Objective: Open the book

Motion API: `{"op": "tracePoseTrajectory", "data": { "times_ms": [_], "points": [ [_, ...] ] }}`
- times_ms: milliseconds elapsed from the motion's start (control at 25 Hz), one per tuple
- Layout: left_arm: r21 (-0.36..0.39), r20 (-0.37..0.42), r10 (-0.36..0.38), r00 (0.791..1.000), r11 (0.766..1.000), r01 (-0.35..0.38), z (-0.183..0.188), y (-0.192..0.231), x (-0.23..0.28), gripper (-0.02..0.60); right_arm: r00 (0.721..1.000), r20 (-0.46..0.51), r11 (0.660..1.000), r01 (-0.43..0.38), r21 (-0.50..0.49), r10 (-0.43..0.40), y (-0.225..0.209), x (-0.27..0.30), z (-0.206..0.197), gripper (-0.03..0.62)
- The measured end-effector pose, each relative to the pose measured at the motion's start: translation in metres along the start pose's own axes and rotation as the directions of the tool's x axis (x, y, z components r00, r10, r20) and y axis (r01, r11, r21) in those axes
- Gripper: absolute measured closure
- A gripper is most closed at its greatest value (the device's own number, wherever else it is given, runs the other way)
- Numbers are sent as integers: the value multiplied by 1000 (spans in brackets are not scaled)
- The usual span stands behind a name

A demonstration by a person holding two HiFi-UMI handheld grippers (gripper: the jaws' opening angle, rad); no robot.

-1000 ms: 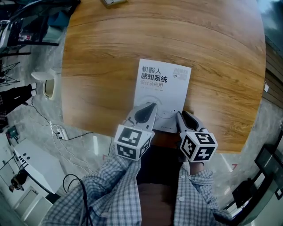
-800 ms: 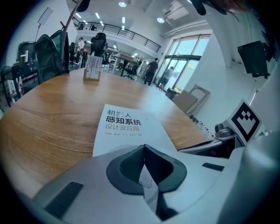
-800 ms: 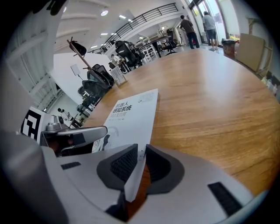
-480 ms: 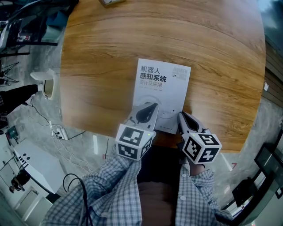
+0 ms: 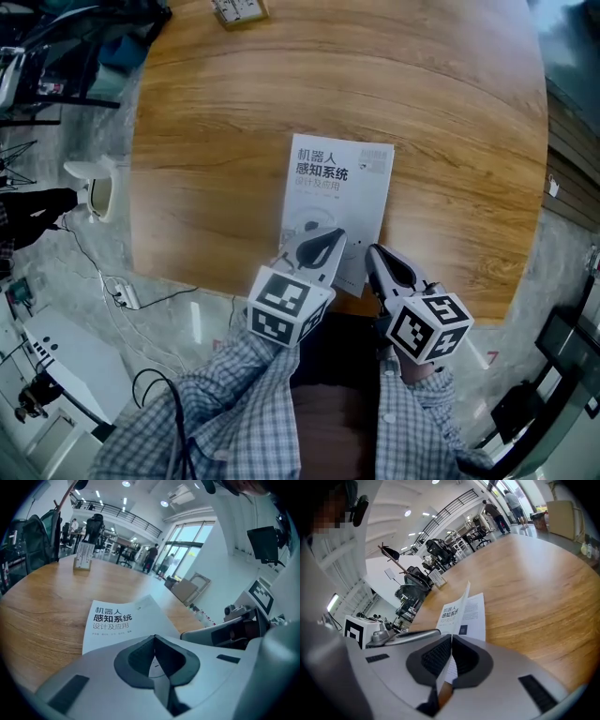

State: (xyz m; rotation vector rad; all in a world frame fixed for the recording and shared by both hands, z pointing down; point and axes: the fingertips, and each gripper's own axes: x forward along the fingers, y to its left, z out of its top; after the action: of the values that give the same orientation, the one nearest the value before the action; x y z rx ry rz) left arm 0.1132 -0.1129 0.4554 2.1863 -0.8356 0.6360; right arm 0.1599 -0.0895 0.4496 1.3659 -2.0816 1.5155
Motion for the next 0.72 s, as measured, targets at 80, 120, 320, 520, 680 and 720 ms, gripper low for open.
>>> {"op": "tracePoseTrajectory", "data": {
  "times_ms": [80, 120, 320, 520, 680, 720],
  "points": [
    [6, 4, -22, 1000, 1000, 22, 2, -7, -1, 574, 1000, 11, 1000, -28, -3, 28, 10, -2, 3, 571],
    [8, 7, -28, 1000, 1000, 28, 4, -9, -2, 574, 999, 15, 999, -41, -8, 41, 15, -2, 5, 571],
    [8, 29, -34, 999, 999, 34, 12, -9, -13, 574, 994, 23, 994, -107, -37, 108, 41, 0, 11, 571],
    [-11, 48, 3, 999, 1000, -3, 15, 6, -38, 574, 983, 20, 980, -183, -76, 185, 68, 6, 17, 571],
    [-22, 77, 55, 995, 998, -53, 20, 19, -55, 574, 972, 13, 968, -232, -97, 234, 88, 11, 18, 571],
    [-22, 86, 69, 994, 998, -67, 21, 22, -59, 574, 969, 8, 964, -244, -104, 246, 94, 14, 18, 571]
  ]
}}
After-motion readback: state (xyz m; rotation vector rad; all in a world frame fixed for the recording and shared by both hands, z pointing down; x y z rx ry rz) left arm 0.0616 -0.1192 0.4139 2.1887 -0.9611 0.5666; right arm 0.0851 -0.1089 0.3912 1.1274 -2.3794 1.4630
